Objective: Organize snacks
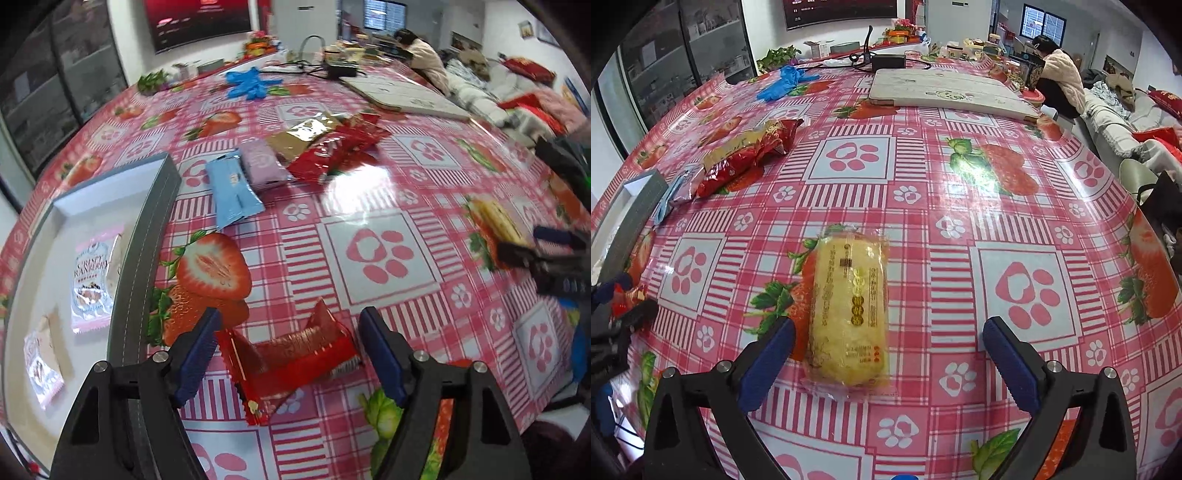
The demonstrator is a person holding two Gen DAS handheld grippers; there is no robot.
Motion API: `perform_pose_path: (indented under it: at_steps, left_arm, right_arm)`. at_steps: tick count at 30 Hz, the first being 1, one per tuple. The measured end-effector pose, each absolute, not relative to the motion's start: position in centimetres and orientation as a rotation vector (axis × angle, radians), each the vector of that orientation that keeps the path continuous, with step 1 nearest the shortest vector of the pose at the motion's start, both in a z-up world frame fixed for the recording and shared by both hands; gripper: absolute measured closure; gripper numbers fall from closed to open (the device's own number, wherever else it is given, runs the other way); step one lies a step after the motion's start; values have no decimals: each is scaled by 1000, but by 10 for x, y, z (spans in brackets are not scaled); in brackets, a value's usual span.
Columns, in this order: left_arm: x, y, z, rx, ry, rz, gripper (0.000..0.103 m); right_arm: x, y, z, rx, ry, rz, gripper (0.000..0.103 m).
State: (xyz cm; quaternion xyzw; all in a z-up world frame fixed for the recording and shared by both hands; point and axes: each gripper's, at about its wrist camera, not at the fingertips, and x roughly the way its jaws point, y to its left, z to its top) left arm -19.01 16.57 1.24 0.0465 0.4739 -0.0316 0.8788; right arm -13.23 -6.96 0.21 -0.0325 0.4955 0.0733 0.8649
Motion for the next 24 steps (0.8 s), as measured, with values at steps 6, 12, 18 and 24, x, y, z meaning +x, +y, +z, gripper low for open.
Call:
perform_pose_path:
  at_steps: [6,12,18,24]
  left_arm:
    - [-199,162,13,151,969,-71,23]
    - [-198,158,14,171,961,-70,23]
    - [-198,157,14,154,974,-71,31]
    - [-200,152,18,118,999,-85,49]
  right_arm:
    - [-127,-58,1,-89,1024,153,1]
    - [-123,-57,1,-100,1031,172,1]
    - [-121,-56,0,-106,1044,178,1]
    - [-119,-47,10,-119,1061,212,48]
